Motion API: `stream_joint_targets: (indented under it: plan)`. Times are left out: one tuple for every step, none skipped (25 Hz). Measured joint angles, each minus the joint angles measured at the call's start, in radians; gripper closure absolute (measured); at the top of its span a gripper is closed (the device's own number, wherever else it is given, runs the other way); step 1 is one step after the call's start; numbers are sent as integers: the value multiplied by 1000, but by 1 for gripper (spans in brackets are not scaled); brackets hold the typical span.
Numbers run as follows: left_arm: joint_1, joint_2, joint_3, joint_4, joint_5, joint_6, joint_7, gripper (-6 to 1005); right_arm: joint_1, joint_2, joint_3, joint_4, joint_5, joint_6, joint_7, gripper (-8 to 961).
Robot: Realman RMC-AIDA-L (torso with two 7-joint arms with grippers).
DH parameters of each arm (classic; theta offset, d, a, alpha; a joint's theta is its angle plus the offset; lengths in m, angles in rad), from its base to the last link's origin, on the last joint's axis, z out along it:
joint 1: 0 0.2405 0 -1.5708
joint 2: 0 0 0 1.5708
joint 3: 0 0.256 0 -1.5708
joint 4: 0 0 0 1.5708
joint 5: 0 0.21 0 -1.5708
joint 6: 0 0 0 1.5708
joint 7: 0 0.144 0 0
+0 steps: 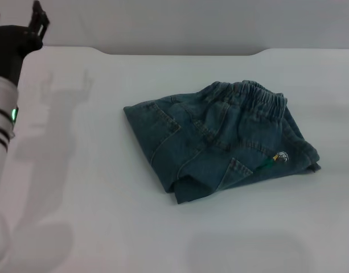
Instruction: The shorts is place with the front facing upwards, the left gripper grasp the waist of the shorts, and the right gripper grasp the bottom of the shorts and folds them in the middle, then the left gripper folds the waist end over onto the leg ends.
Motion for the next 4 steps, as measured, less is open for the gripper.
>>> stream_joint_targets:
  plan:
    - [0,1,12,-27,45,-42,-78,170,0,0,0,6,2,-1,-2,539]
    - [2,4,26,-38,64,-67,-123,170,-1,0,2,9,3,-2,-4,539]
    - [3,5,41,-45,84,-90,-160,170,-1,0,3,11,5,-4,-7,539]
    - [5,6,51,-48,102,-103,-173,170,-1,0,5,12,5,-6,-8,539]
